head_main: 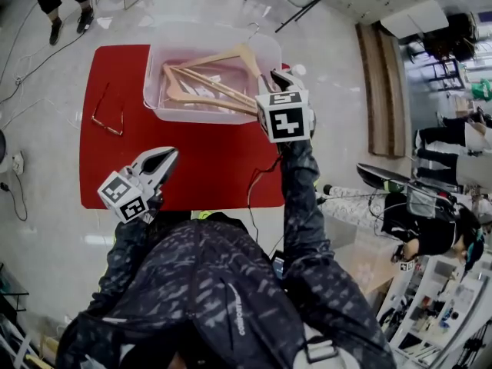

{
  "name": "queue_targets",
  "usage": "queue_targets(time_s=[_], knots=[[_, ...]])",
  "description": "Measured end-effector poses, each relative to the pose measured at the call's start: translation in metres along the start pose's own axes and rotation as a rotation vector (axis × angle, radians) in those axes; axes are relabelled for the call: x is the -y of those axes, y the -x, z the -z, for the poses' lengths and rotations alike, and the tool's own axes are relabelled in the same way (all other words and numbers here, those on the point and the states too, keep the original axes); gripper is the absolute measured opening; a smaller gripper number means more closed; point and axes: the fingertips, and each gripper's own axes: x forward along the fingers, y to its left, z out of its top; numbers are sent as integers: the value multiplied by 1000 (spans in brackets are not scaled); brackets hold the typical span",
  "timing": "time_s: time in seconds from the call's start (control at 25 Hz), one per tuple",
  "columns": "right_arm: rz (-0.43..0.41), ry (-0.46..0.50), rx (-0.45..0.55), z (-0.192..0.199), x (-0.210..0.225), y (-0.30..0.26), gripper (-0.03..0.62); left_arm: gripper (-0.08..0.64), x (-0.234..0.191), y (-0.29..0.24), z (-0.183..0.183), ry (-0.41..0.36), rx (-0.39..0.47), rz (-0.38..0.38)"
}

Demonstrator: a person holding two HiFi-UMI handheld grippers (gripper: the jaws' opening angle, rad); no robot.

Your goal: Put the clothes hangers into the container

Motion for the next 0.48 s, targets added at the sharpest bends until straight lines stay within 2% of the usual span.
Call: queue_targets(time_s=[0.48], knots=[[-128,-90,67,26,-8,49,63,12,42,-21,-1,-52,-32,-8]])
